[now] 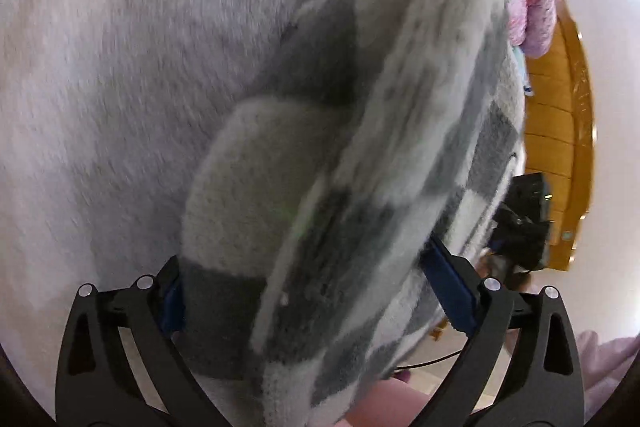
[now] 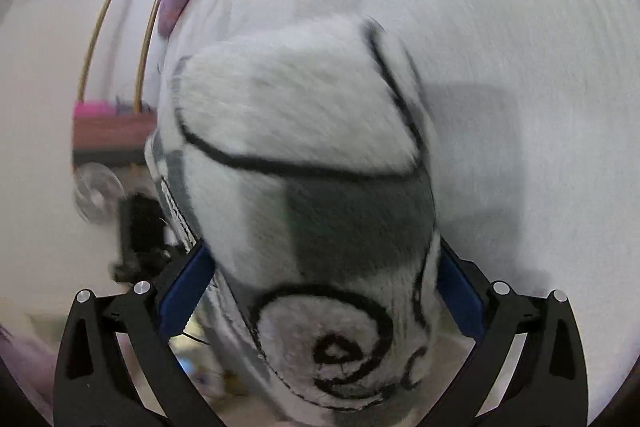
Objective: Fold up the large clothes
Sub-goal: 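Grasp the bundle edge with the left tool while the right tool grasps it too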
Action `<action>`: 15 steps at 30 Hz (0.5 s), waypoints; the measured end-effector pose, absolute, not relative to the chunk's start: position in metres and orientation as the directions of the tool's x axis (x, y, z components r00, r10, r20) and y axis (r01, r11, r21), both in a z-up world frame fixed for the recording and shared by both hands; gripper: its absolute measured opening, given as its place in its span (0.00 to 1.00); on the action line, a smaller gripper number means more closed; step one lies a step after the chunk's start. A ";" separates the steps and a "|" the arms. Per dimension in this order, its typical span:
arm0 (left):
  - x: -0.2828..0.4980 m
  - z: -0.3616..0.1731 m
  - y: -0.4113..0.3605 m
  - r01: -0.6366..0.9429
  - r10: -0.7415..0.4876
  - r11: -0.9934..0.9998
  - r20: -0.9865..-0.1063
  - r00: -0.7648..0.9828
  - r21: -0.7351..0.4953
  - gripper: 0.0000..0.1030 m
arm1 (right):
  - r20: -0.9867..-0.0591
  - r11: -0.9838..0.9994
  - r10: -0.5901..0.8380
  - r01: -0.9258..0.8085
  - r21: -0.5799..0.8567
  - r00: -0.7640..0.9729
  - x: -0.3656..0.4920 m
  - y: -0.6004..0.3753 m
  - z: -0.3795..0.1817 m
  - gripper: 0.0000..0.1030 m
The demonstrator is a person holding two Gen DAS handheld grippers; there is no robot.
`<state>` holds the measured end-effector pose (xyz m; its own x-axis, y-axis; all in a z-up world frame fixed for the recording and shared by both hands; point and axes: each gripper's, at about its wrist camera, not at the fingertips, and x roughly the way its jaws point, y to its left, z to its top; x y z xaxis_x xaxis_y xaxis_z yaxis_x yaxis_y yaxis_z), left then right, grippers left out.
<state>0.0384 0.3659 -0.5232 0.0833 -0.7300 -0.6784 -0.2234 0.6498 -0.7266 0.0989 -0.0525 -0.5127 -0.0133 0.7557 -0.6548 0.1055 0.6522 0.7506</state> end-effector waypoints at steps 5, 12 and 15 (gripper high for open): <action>0.027 -0.522 0.362 -0.229 -0.748 0.646 -0.664 0.000 -0.728 0.93 | -0.712 0.731 0.677 0.059 0.680 -0.187 0.060 -0.042 -0.515 0.94; 0.046 -0.525 0.352 -0.301 -0.635 0.734 -0.772 0.013 -0.609 0.93 | -0.757 0.778 0.629 0.132 0.615 -0.177 0.055 -0.023 -0.525 0.94; 0.042 -0.504 0.351 -0.290 -0.569 0.779 -0.821 0.044 -0.555 0.75 | -0.813 0.819 0.572 0.118 0.561 -0.107 0.050 -0.014 -0.501 0.84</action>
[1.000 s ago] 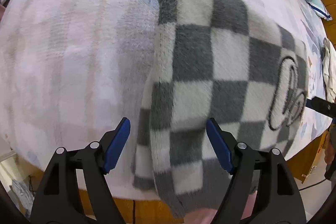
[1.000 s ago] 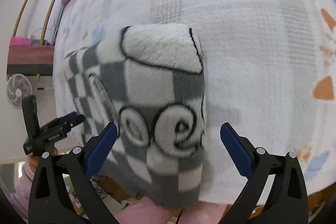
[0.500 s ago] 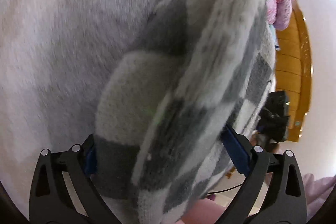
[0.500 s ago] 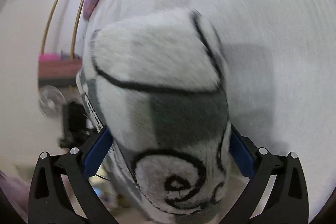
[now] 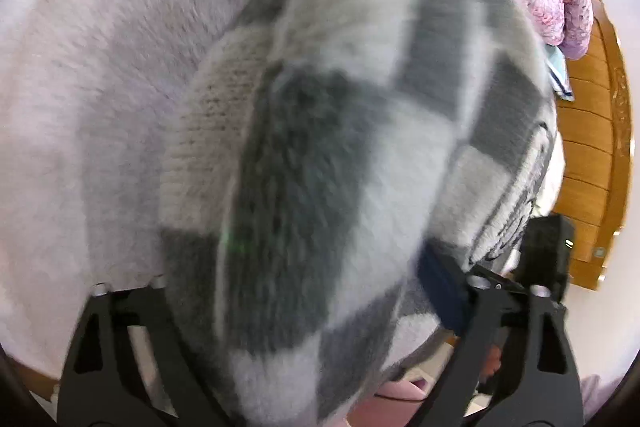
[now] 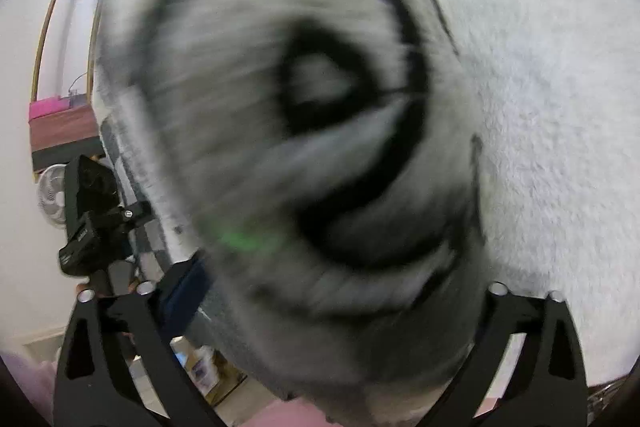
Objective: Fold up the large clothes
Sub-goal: 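Grasp the bundle edge with the left tool while the right tool grasps it too, then lift the bundle with both tools and carry it toward the headboard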
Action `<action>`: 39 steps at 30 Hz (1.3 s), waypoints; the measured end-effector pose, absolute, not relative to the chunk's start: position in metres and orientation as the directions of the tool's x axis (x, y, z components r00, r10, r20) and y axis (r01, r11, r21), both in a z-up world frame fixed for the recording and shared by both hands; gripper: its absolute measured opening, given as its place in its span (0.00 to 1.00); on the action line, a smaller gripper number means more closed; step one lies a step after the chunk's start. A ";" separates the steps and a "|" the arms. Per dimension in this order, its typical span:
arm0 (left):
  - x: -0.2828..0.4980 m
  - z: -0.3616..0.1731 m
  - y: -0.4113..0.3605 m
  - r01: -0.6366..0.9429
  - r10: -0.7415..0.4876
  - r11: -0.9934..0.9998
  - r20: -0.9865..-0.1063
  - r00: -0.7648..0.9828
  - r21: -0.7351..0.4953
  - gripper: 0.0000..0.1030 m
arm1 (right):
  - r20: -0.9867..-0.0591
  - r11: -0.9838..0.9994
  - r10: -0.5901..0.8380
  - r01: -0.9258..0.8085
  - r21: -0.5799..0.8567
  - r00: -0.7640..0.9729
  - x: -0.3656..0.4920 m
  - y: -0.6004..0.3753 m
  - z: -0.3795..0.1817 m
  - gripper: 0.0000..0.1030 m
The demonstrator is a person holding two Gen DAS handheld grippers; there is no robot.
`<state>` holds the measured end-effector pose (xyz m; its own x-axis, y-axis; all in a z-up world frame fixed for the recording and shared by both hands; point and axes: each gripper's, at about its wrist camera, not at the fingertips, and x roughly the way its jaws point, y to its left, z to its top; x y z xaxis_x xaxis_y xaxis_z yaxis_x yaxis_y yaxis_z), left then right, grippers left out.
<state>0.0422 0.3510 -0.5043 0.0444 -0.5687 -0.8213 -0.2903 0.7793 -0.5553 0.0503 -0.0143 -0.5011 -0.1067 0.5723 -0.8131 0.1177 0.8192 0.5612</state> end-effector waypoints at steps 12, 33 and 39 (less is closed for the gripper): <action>0.015 -0.392 0.325 -0.192 -0.451 0.861 -0.881 0.143 -0.472 0.47 | -0.808 0.806 0.589 0.093 0.585 -0.015 0.046 0.007 -0.396 0.50; 0.007 -0.209 0.254 0.044 -0.480 0.870 -0.824 0.301 -0.491 0.48 | -0.785 0.803 0.578 0.016 0.596 0.226 0.002 -0.037 -0.217 0.50; 0.003 -0.178 0.217 0.169 -0.508 0.861 -0.803 0.311 -0.480 0.48 | -0.767 0.795 0.551 0.074 0.602 0.329 -0.025 -0.074 -0.185 0.50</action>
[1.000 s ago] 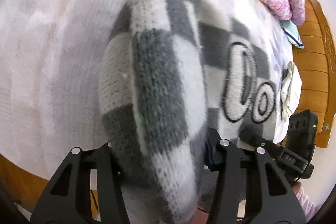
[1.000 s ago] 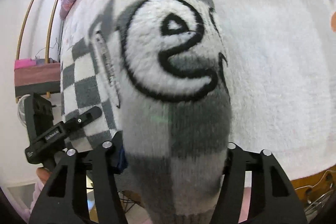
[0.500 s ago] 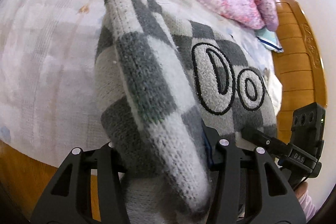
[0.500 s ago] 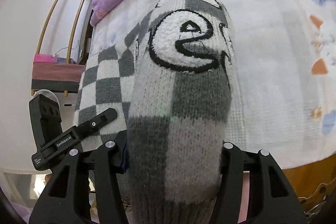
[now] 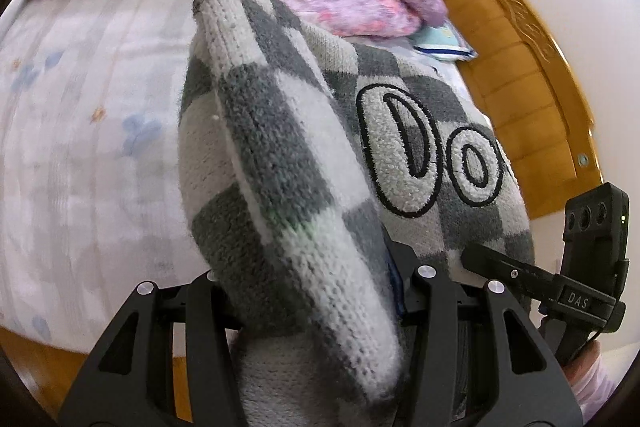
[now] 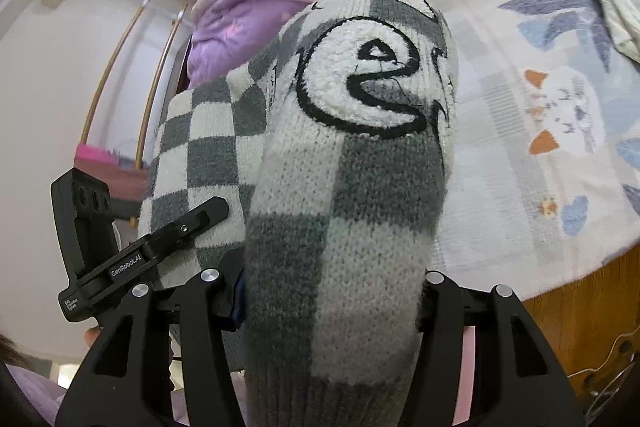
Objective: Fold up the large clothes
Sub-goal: 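Lift the bundle with both tools and carry it toward the headboard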
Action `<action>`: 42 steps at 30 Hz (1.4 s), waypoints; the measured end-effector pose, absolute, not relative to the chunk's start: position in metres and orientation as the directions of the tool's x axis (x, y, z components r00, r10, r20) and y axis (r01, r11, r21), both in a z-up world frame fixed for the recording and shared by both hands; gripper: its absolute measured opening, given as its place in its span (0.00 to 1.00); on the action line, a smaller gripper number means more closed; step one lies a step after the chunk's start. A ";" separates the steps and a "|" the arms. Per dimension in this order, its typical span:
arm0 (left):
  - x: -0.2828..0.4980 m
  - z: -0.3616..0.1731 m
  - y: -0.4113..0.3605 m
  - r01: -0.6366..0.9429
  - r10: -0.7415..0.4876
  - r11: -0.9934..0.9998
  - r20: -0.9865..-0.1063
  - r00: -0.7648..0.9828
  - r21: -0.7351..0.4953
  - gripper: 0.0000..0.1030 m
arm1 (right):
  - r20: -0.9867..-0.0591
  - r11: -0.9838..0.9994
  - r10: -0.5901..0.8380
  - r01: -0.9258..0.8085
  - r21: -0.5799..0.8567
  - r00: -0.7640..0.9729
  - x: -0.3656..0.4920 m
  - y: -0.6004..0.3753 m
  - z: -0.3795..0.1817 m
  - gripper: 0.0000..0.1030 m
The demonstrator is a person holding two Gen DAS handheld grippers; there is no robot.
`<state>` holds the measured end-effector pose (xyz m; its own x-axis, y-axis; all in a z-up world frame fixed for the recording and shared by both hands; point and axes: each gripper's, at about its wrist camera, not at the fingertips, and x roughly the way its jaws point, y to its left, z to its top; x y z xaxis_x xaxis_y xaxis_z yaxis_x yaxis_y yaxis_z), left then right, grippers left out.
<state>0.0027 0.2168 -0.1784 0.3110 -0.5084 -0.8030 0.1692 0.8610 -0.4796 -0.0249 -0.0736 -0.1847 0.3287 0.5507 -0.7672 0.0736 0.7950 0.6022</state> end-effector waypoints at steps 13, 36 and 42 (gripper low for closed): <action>0.000 -0.147 0.112 0.287 -0.514 0.853 -0.795 0.323 -0.436 0.48 | -0.725 0.771 0.538 0.095 0.629 0.430 -0.037 -0.166 -0.153 0.50; 0.063 -0.139 -0.266 0.228 -0.451 0.890 -0.836 0.313 -0.394 0.48 | -0.713 0.770 0.562 0.050 0.636 0.420 0.037 -0.530 -0.151 0.50; 0.112 -0.150 -0.361 0.336 -0.498 0.848 -0.833 0.239 -0.411 0.48 | -0.712 0.755 0.489 0.165 0.635 0.503 0.052 -0.619 -0.157 0.50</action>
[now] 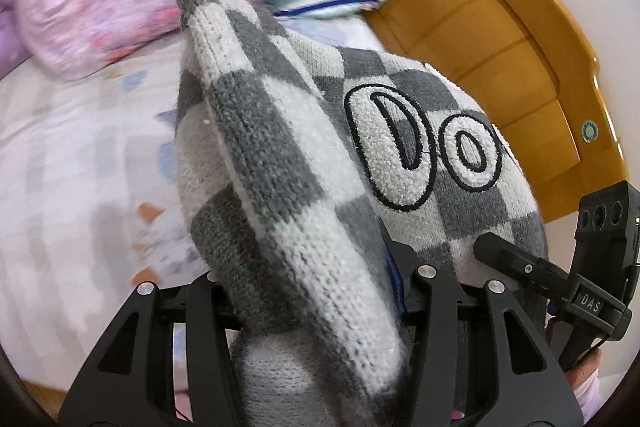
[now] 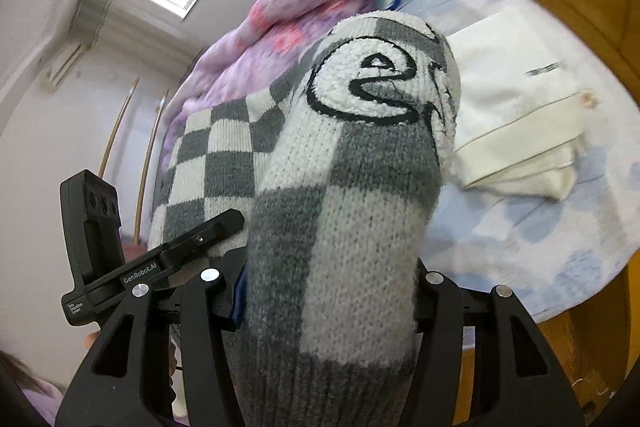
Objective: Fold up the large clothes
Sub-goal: 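Lift the bundle with both tools and carry it toward the headboard, then lower the bundle onto the bed and open both tools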
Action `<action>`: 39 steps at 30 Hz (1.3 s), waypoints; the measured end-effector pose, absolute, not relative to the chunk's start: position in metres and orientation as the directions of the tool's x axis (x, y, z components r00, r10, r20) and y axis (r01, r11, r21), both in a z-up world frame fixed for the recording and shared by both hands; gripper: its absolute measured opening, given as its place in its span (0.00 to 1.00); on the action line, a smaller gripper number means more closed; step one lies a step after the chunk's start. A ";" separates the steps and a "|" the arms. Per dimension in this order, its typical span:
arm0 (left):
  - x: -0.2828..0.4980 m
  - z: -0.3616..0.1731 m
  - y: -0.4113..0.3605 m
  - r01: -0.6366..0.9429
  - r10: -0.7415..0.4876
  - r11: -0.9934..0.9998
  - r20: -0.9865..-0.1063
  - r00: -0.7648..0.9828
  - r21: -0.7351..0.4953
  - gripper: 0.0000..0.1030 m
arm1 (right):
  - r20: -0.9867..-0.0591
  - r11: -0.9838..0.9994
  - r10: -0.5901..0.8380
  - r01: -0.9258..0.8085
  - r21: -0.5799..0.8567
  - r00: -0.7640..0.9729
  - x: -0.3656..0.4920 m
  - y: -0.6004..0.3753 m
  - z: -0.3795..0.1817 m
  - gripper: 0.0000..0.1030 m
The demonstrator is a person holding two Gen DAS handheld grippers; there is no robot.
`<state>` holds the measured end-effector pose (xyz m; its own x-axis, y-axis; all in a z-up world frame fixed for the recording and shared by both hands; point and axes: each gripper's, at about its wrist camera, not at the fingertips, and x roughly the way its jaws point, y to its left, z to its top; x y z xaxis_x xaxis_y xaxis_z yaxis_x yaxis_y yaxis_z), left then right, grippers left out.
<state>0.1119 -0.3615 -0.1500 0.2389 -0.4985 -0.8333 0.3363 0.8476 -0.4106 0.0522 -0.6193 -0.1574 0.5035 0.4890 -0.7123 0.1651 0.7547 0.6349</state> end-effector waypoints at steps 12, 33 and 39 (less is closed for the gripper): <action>0.209 -0.175 -0.504 0.457 -0.546 0.789 -0.809 0.217 -0.410 0.48 | -0.708 0.758 0.375 0.243 0.606 0.598 0.132 -0.747 -0.187 0.50; 0.296 -0.378 -0.553 0.376 -0.300 0.893 -0.950 0.089 -0.247 0.47 | -0.938 0.873 0.052 0.441 0.209 0.342 0.204 -0.803 -0.346 0.00; 0.298 -0.374 -0.565 0.408 -0.335 0.877 -0.932 0.137 -0.255 0.44 | -0.954 0.849 0.042 0.492 0.191 0.297 0.213 -0.813 -0.331 0.02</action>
